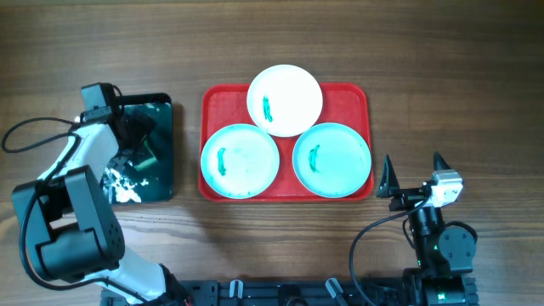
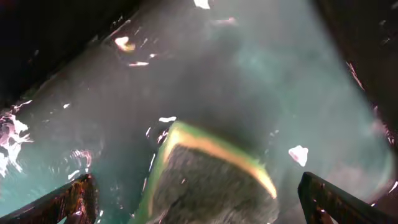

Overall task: Clean dirty plates on tray and stack at the side
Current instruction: 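Swirl the held sponge in the basin water with the left gripper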

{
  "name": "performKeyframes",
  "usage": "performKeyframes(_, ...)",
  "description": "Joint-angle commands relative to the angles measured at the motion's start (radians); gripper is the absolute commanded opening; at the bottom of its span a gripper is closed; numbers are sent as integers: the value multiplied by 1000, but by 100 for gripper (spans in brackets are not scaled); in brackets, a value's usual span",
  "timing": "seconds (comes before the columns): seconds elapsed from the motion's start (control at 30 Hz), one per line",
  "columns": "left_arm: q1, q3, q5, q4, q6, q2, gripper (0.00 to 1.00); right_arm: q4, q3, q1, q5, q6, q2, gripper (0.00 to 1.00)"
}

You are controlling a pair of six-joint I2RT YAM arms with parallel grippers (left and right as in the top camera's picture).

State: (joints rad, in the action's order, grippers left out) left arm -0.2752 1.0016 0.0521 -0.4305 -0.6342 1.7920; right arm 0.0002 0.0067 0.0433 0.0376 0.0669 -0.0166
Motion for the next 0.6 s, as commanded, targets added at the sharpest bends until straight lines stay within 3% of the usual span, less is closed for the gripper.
performKeyframes(0.0, -4, -23, -3, 37, -3, 34, 100, 2, -2, 5, 16, 13, 3, 100)
performKeyframes(0.03, -4, -23, -11, 43, -2, 38, 97, 2, -2, 5, 16, 13, 3, 100)
performKeyframes(0.23, -4, -23, -36, 35, -3, 89, 4, 2, -2, 5, 16, 13, 3, 100)
performKeyframes(0.27, -5, -23, -32, 29, -2, 94, 4, 2, -2, 5, 16, 13, 3, 100)
performKeyframes(0.33, -5, -23, -16, 15, -3, 94, 4, 2, -2, 5, 16, 13, 3, 100)
performKeyframes(0.37, -5, -23, -9, 6, -3, 94, 24, 2, -2, 5, 16, 13, 3, 100)
performKeyframes(0.4, -5, -23, -9, -6, -2, 94, 61, 2, -2, 5, 16, 13, 3, 100)
performKeyframes(0.43, -5, -23, -6, -24, -3, 94, 88, 2, -2, 5, 16, 13, 3, 100)
performKeyframes(0.47, -5, -23, -6, -42, -3, 94, 100, 2, -2, 5, 16, 13, 3, 100)
performKeyframes(0.57, -5, -23, -7, -107, -3, 94, 97, 2, -2, 5, 16, 13, 3, 100)
